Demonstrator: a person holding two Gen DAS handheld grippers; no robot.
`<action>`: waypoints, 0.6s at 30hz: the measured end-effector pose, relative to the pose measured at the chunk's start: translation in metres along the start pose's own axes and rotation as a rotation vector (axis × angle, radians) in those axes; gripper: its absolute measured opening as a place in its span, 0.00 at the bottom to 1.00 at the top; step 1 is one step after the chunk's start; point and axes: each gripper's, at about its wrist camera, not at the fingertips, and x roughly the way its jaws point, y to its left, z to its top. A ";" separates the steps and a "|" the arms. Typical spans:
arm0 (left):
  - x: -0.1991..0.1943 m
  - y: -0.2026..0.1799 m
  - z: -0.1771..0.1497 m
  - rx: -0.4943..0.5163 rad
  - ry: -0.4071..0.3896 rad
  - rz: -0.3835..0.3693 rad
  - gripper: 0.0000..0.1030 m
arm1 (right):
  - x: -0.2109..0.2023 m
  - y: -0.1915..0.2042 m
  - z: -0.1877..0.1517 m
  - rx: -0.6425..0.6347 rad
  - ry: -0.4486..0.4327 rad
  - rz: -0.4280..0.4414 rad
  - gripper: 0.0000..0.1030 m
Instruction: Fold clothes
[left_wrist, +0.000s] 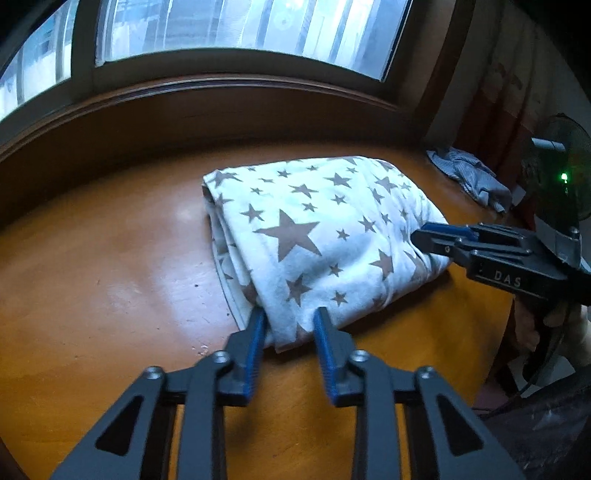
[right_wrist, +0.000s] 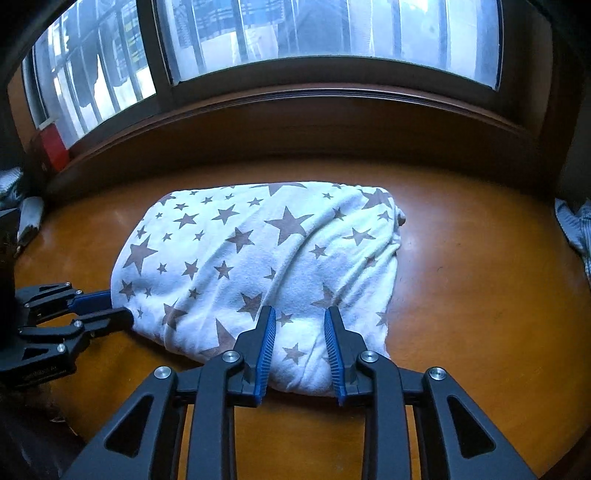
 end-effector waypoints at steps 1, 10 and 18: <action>-0.002 -0.002 0.000 0.007 -0.002 0.013 0.16 | 0.001 -0.001 0.000 0.005 0.000 0.003 0.27; -0.029 -0.025 0.026 0.106 -0.033 0.152 0.04 | 0.020 0.007 0.005 -0.038 0.025 -0.018 0.27; -0.013 -0.029 0.016 0.172 0.081 0.166 0.05 | 0.019 0.009 -0.001 -0.065 0.012 0.007 0.27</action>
